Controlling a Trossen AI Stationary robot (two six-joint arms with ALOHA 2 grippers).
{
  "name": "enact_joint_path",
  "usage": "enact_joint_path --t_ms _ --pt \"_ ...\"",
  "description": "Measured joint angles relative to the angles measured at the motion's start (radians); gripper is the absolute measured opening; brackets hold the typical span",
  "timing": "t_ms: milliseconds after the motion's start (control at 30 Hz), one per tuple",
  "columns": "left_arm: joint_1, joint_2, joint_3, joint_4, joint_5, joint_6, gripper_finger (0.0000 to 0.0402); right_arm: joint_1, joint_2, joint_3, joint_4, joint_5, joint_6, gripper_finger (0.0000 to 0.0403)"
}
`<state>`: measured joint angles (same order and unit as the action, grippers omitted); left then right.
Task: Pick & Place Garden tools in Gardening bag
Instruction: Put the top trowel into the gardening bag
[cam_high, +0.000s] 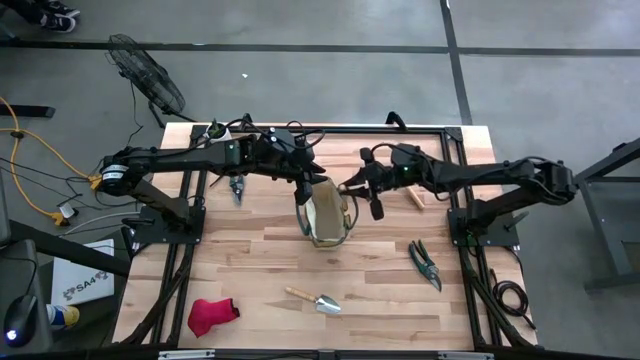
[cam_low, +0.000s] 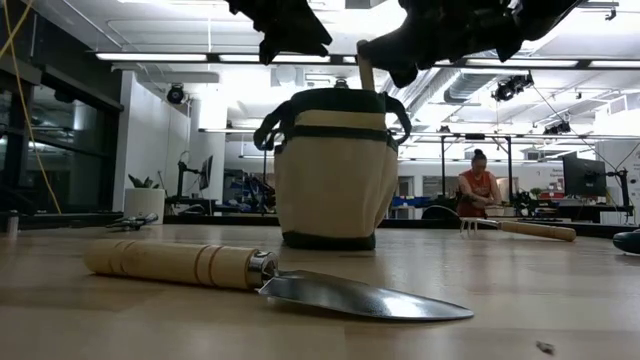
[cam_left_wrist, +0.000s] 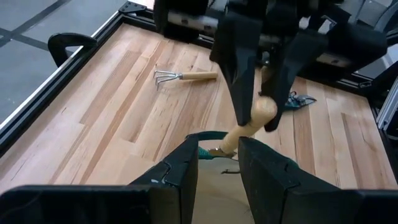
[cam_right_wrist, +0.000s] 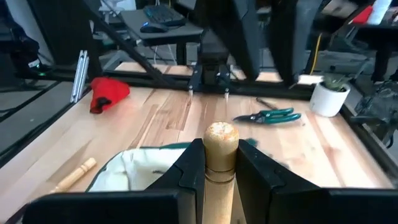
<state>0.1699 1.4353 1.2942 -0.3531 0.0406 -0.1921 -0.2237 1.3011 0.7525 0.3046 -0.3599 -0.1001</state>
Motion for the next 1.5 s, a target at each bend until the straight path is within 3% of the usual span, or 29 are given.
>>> enact_joint_path --t_ms 467,1067,1300,1500 --pt "0.0 0.0 0.0 0.002 0.0 0.0 0.0111 0.015 0.096 0.0 0.048 -0.009 0.024 0.0055" --pt "0.0 0.0 0.0 0.003 0.001 0.0 0.0111 0.014 0.096 0.0 -0.016 0.097 0.025 0.0059" --pt "0.0 0.0 0.0 0.008 0.008 0.0 0.0111 0.014 0.096 0.0 0.1 0.027 0.054 0.0056" --pt "0.0 0.0 0.0 0.013 0.024 0.0 0.0111 0.014 0.096 0.0 0.075 0.036 0.055 0.0065"
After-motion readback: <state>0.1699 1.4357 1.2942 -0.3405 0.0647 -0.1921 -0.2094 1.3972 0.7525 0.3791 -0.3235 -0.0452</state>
